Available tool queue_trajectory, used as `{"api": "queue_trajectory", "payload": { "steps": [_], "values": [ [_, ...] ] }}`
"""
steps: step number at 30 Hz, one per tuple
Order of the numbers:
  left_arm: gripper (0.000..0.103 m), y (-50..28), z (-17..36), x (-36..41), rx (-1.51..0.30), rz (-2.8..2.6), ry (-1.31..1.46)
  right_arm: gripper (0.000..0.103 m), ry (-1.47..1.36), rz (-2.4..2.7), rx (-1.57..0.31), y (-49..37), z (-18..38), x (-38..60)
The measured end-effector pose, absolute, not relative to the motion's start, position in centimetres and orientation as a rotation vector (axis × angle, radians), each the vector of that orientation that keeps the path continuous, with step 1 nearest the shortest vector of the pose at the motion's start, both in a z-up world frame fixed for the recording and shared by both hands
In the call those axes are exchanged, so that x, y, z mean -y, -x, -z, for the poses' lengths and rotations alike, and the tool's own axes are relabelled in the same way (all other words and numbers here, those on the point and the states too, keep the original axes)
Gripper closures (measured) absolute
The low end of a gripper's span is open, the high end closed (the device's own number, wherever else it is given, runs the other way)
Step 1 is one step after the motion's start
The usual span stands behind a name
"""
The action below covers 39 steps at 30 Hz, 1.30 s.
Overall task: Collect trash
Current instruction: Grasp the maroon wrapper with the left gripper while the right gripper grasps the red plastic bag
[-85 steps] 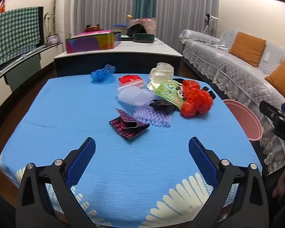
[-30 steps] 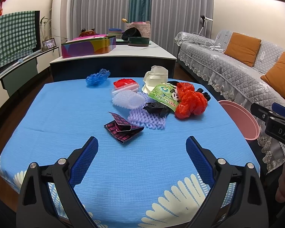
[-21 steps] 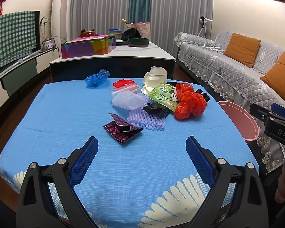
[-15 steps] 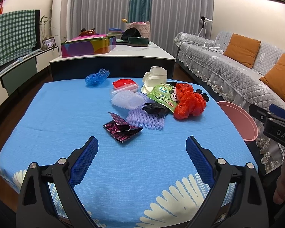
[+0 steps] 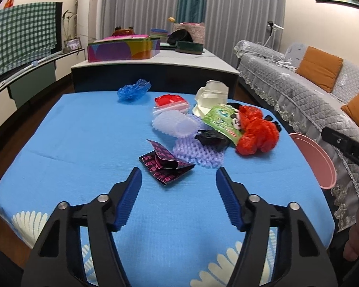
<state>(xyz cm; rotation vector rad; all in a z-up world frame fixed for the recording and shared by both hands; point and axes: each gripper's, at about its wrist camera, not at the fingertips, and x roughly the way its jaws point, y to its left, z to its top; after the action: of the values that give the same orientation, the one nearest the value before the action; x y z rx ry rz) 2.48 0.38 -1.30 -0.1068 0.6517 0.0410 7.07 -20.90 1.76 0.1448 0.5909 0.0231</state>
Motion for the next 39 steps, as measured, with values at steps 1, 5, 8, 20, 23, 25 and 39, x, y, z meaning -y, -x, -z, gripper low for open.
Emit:
{"api": "queue_trajectory", "payload": {
  "steps": [1,5,8,20,23,25,39],
  "values": [
    [0.045,-3.1,1.6,-0.5,-0.656,-0.052,0.113,0.042,-0.147,-0.029,-0.589,-7.6,-1.7,20.8],
    [0.054,-4.9,2.4,-1.1,-0.671,-0.083,0.131,0.042,-0.172,-0.056,-0.597,-10.3,-1.0,20.8],
    [0.058,-6.3,3.0,-1.5,-0.679,-0.117,0.136,0.042,-0.197,-0.07,-0.619,-12.3,0.0,20.6],
    [0.065,-9.9,4.4,-2.2,-0.721,-0.143,0.162,0.025,-0.265,-0.121,-0.711,-17.8,3.4,19.5],
    [0.066,-10.4,4.6,-2.2,-0.733,-0.144,0.171,0.022,-0.265,-0.148,-0.729,-18.2,3.8,19.1],
    [0.068,-10.6,4.9,-2.5,-0.743,-0.15,0.181,0.022,-0.254,-0.157,-0.733,-18.3,3.9,18.7],
    [0.094,-11.3,5.1,-3.0,-0.768,-0.154,0.204,0.039,-0.249,-0.192,-0.808,-19.3,5.4,18.2]
  ]
}}
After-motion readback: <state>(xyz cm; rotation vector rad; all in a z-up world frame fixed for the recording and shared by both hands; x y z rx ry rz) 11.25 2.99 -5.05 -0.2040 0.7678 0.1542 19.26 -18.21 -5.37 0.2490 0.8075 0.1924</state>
